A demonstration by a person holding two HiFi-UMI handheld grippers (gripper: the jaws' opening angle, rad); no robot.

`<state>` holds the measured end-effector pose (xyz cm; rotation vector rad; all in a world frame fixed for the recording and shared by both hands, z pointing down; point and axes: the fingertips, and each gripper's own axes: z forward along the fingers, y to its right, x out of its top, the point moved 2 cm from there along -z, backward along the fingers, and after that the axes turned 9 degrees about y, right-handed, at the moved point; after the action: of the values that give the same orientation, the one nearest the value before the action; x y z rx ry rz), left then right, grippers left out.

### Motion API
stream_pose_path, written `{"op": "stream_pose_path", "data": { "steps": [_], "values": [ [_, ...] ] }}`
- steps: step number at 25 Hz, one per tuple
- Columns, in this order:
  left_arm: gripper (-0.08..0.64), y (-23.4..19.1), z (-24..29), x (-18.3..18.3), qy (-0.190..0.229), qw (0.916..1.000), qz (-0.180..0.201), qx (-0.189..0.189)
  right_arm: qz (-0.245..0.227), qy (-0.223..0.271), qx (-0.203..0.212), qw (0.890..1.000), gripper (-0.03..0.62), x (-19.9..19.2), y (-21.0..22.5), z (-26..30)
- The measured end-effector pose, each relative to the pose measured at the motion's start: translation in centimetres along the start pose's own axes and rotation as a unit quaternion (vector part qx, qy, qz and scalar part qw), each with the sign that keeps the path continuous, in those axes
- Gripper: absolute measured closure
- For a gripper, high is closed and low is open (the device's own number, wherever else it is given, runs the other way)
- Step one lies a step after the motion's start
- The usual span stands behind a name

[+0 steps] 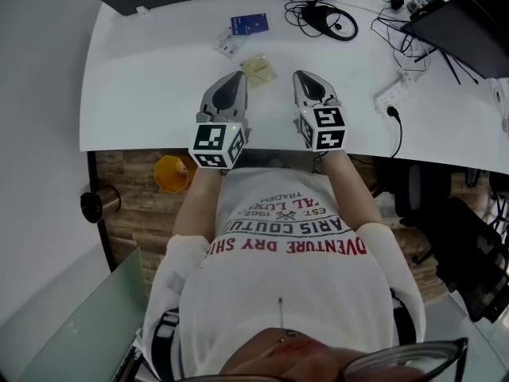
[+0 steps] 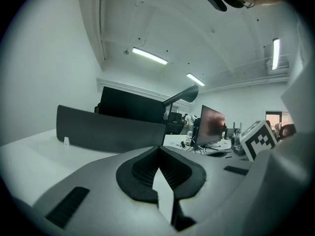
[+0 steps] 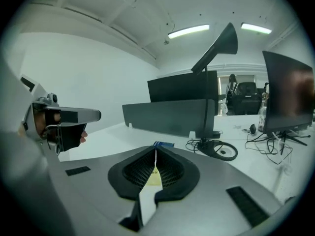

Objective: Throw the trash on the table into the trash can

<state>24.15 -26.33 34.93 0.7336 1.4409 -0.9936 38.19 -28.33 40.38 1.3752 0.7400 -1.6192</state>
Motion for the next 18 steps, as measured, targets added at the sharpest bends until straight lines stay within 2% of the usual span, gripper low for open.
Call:
{"op": "stream_pose_path", "data": {
  "steps": [4, 9, 10, 11, 12, 14, 18],
  "values": [
    [0.537, -1.6, 0.0, -1.3, -0.023, 0.9997, -0.001, 0.011, 0.015, -0.055, 0.037, 0.998, 0.565, -2.3, -1.2, 2.7],
    [0.537, -5.4, 1.3, -2.7, -0.046, 0.9989, -0.006, 0.012, 0.016, -0.099, 0.038, 0.994, 0.557, -4.6, -2.5, 7.2],
    [0.537, -6.1, 1.6, -3.0, -0.05, 0.9987, -0.01, 0.01, 0.019, -0.11, 0.034, 0.993, 0.529, -5.2, -2.6, 8.2],
    [0.537, -6.9, 1.9, -3.3, -0.054, 0.9984, -0.014, 0.008, 0.02, -0.123, 0.031, 0.992, 0.473, -5.9, -2.7, 9.0],
    [0.537, -7.6, 2.1, -3.8, -0.059, 0.9981, -0.018, 0.007, 0.019, -0.137, 0.027, 0.99, 0.453, -6.6, -2.7, 9.9],
    [0.537, -9.0, 2.6, -4.8, -0.073, 0.9969, -0.03, 0.004, 0.01, -0.174, 0.018, 0.984, 0.451, -8.5, -2.5, 11.3],
    [0.537, -11.3, 3.5, -6.6, -0.101, 0.9939, -0.044, -0.001, 0.002, -0.255, 0.002, 0.967, 0.451, -12.3, -1.8, 13.6]
  ]
}}
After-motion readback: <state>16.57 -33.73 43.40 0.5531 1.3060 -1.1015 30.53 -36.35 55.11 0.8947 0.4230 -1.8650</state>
